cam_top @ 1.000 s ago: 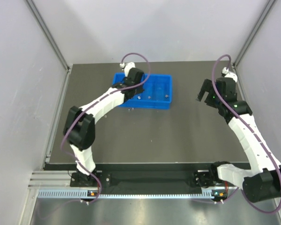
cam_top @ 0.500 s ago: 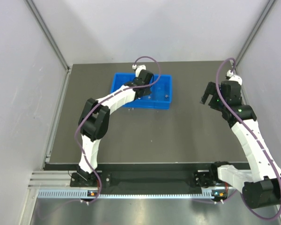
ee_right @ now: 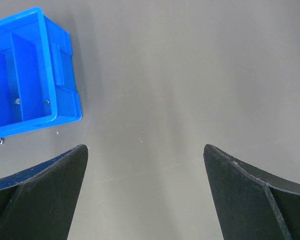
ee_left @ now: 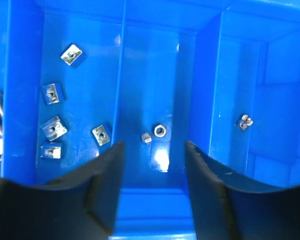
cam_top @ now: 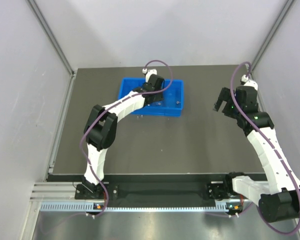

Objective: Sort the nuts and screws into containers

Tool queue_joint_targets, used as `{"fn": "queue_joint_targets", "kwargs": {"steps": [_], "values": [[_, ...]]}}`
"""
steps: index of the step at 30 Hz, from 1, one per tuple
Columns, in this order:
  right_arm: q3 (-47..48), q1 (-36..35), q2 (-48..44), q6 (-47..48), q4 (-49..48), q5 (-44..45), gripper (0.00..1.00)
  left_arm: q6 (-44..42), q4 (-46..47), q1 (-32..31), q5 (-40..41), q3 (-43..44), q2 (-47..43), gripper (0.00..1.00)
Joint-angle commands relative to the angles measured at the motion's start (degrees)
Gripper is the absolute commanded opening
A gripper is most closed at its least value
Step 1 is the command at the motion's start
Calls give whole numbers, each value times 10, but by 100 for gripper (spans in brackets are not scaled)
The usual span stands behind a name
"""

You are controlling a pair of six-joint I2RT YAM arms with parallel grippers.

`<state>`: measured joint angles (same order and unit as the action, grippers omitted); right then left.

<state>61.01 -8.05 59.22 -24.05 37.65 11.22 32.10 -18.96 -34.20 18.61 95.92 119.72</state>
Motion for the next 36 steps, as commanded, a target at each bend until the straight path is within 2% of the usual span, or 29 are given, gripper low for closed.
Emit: {"fn": "queue_joint_targets", "kwargs": {"steps": [1, 5, 10, 16, 21, 25, 36], "values": [[0, 8, -5, 9, -12, -14, 100, -19, 14, 2, 4, 2, -67, 58], [-3, 7, -3, 20, -11, -35, 100, -26, -9, 11, 41, -36, -160, 65], [-23, 7, -3, 28, -26, -43, 100, -10, 5, 75, 36, -200, -333, 67], [-32, 8, -10, 40, -44, -56, 100, -3, -13, 141, 48, -348, -428, 69], [-31, 8, -16, 42, -50, -57, 100, 13, -8, 174, 49, -404, -419, 66], [-31, 8, -12, 39, -45, -53, 100, 22, 5, 203, 29, -412, -372, 64], [-26, 8, -3, 35, -35, -41, 100, 23, 40, 207, 15, -432, -283, 55]]}}
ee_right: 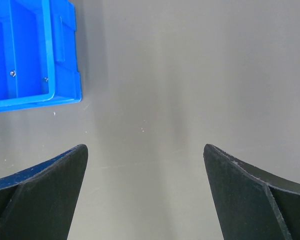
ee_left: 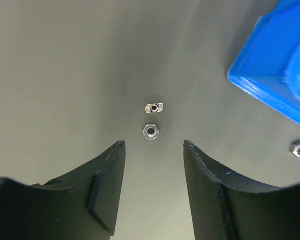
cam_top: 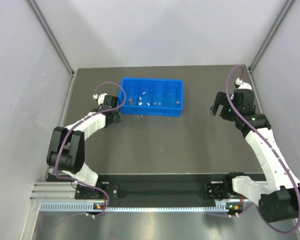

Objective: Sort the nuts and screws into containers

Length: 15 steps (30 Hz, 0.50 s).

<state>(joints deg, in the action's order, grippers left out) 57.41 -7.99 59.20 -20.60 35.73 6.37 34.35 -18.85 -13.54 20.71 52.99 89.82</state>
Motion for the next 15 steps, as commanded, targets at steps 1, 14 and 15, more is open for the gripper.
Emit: {"fn": "queue_joint_targets", "kwargs": {"steps": [1, 14, 15], "values": [[11, 7, -3, -1, -16, 7, 100, -1, 39, 1, -5, 0, 21, 54], [20, 7, 5, 0, -9, 6, 100, 1, 41, 1, 19, 12, 83, 43], [20, 7, 5, -1, -10, 7, 99, 2, 40, 1, 21, 13, 85, 42]]}}
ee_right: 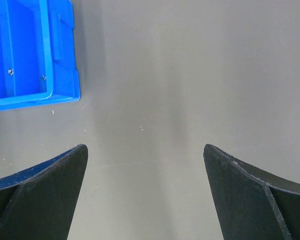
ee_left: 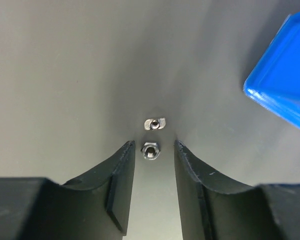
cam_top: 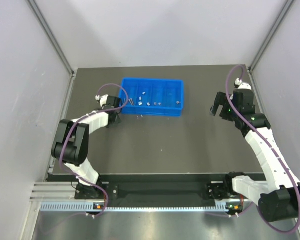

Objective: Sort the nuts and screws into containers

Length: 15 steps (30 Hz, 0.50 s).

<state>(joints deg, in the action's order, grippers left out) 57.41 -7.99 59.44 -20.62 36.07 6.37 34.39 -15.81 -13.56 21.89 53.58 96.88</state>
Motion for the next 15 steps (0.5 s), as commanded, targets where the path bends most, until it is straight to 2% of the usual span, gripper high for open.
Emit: {"fn": "queue_joint_targets", "kwargs": {"steps": [1, 5, 6, 8, 12, 15], "values": [[21, 7, 2, 0, -12, 6, 100, 1, 10, 1, 9, 7, 16, 41], [22, 6, 3, 1, -13, 9, 100, 1, -1, 1, 8, 8, 17, 36], [22, 6, 3, 1, -13, 10, 100, 1, -4, 1, 4, 7, 15, 31], [20, 7, 6, 0, -12, 10, 100, 1, -18, 1, -7, 7, 10, 27], [22, 6, 10, 0, -13, 7, 100, 4, -32, 1, -14, 6, 6, 25], [23, 7, 12, -1, -13, 4, 100, 6, -34, 1, -16, 1, 2, 27]]}}
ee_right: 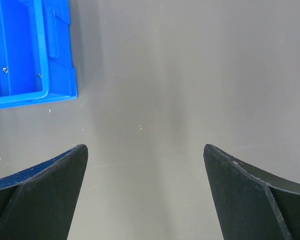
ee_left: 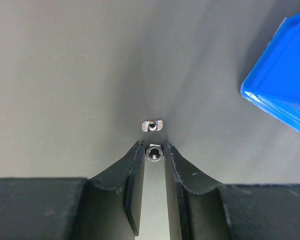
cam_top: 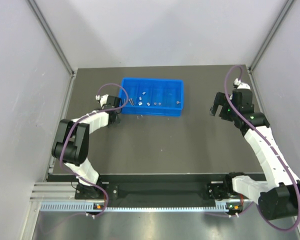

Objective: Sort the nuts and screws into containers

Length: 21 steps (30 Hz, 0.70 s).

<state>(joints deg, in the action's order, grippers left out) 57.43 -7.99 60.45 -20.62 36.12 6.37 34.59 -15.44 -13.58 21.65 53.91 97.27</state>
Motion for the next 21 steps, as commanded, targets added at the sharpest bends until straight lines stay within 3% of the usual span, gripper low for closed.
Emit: {"fn": "queue_joint_targets", "kwargs": {"steps": [1, 7, 16, 21], "values": [[23, 6, 2, -2, -14, 4, 100, 4, -37, 1, -12, -4, -3, 27], [20, 7, -6, -3, -13, 7, 100, 7, -37, 1, -11, -7, -13, 13], [22, 7, -7, -9, -12, 17, 100, -9, -53, -2, -46, 10, -124, 10], [23, 7, -1, -15, -12, 16, 100, -18, -57, -37, -70, 48, -151, 10]]}}
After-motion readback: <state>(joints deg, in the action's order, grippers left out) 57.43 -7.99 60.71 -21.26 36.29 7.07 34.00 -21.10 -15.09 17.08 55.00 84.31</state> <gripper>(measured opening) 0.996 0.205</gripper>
